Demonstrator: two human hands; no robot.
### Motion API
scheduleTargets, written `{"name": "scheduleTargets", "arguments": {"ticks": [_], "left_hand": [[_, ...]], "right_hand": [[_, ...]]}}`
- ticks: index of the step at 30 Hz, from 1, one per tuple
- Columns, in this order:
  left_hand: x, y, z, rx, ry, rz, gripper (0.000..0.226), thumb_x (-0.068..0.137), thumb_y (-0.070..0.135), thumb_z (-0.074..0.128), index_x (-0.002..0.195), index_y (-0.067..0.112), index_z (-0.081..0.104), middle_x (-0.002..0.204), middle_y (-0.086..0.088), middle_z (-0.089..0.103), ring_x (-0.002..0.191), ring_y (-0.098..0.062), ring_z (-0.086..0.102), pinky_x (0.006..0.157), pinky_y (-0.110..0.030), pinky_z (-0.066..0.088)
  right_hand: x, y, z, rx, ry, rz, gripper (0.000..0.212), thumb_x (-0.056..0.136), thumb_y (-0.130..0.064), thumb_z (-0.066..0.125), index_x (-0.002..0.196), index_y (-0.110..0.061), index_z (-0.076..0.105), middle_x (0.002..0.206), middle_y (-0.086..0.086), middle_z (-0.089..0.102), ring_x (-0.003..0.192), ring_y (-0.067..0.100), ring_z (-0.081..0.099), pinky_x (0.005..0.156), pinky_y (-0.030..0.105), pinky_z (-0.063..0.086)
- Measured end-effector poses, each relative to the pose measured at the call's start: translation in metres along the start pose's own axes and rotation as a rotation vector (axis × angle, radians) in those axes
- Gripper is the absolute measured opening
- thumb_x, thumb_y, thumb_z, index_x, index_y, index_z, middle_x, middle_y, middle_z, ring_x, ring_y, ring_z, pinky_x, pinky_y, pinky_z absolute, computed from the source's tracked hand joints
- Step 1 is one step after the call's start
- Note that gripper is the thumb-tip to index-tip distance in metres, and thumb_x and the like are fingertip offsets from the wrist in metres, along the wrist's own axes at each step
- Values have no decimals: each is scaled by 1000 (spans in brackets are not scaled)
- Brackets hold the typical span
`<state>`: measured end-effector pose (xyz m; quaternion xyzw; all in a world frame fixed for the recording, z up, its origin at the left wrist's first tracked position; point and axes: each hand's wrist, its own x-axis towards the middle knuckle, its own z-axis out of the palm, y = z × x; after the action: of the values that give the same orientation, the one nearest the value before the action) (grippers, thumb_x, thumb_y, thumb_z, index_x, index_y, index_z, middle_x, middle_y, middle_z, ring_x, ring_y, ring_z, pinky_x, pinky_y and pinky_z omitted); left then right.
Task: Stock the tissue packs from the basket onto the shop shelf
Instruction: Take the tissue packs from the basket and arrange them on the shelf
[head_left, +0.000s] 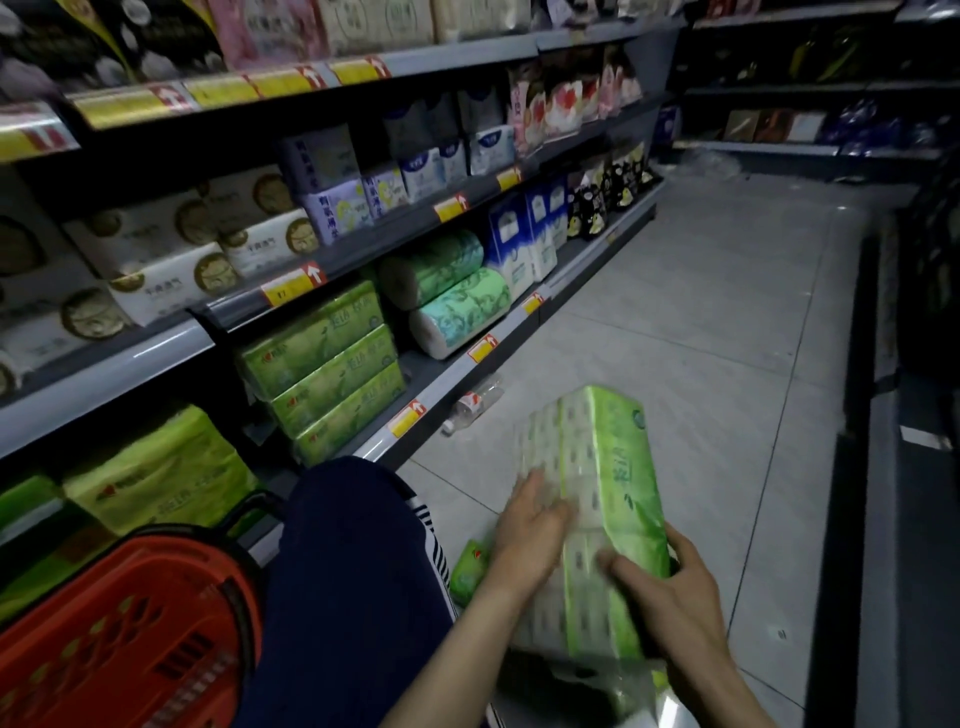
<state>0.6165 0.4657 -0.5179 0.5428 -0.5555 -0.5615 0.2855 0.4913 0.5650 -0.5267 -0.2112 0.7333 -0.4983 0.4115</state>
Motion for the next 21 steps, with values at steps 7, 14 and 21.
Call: {"name": "scheduleTargets", "arguments": {"ticks": [7, 14, 21], "left_hand": [[-56, 41, -54, 122, 205, 253, 73, 85, 55, 73, 149, 53, 39, 161, 22, 35, 145, -7, 39, 121, -42, 37], [-121, 83, -79, -568, 334, -25, 115, 52, 46, 96, 153, 28, 44, 138, 15, 63, 122, -18, 64, 102, -45, 51], [-140, 96, -79, -877, 103, -54, 50, 76, 33, 84, 124, 24, 74, 124, -10, 75, 114, -32, 72, 111, -57, 46]], "right_hand": [[-9, -40, 5, 635, -203, 84, 57, 82, -31, 82, 133, -12, 66, 116, 15, 79, 103, 39, 78, 103, 61, 55], [-45, -88, 20, 1022, -517, 115, 55, 91, -34, 61, 141, -10, 63, 131, 22, 72, 123, 44, 68, 110, 58, 49], [-76, -109, 69, 922, -828, 40, 85, 70, -23, 91, 146, -4, 57, 139, 22, 68, 128, 37, 66, 109, 48, 47]]}}
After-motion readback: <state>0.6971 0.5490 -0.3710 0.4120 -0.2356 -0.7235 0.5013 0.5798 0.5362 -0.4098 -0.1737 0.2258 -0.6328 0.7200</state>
